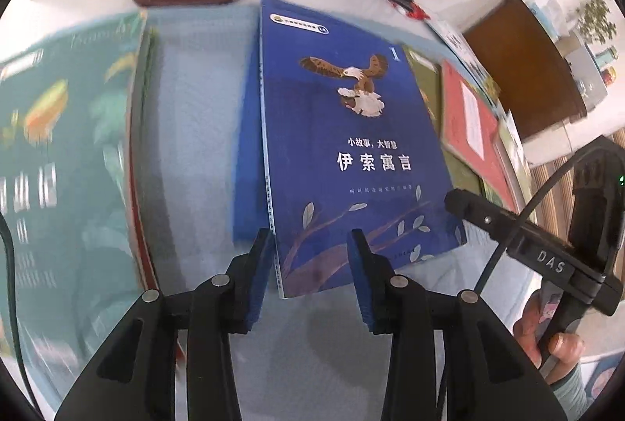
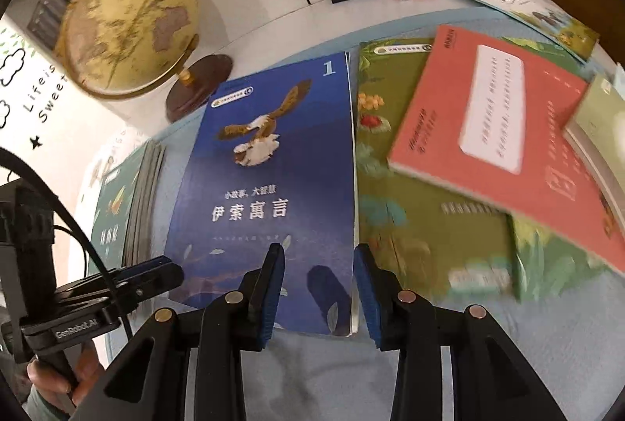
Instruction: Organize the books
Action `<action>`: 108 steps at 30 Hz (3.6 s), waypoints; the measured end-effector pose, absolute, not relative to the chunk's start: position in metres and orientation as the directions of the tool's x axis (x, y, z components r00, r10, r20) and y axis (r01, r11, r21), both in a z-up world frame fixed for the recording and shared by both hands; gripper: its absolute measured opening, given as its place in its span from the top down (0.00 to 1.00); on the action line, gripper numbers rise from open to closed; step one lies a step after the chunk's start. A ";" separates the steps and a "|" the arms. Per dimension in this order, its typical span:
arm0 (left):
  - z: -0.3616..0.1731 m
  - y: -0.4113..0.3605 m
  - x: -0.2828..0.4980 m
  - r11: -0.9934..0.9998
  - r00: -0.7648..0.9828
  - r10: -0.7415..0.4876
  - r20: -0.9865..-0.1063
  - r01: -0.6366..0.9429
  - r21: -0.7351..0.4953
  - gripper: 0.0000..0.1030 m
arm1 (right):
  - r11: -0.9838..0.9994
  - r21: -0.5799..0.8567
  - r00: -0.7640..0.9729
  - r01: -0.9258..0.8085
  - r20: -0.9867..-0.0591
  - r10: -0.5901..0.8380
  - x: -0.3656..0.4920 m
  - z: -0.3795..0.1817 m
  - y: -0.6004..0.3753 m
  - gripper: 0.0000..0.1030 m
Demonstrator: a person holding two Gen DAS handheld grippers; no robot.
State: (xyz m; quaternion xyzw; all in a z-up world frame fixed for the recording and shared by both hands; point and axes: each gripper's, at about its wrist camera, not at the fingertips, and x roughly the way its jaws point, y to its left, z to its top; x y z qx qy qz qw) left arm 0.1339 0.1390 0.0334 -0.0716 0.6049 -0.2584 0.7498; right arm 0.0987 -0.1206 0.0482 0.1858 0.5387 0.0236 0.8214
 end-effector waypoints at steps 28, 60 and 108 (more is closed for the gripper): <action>0.025 0.106 0.009 0.833 0.088 -0.537 -0.839 0.213 -0.511 0.66 | 0.975 0.218 0.304 -0.034 -0.927 0.218 -0.035 0.031 -0.153 0.61; 0.013 0.083 -0.026 0.359 0.282 -0.869 -0.406 -0.206 -0.910 0.91 | 0.523 0.839 0.170 0.149 -0.543 0.822 -0.007 0.004 -0.225 0.55; 0.107 0.306 0.068 0.778 0.439 -0.587 -0.680 0.073 -0.625 0.87 | 0.830 0.387 0.317 -0.403 -0.792 0.523 0.091 0.134 0.081 0.74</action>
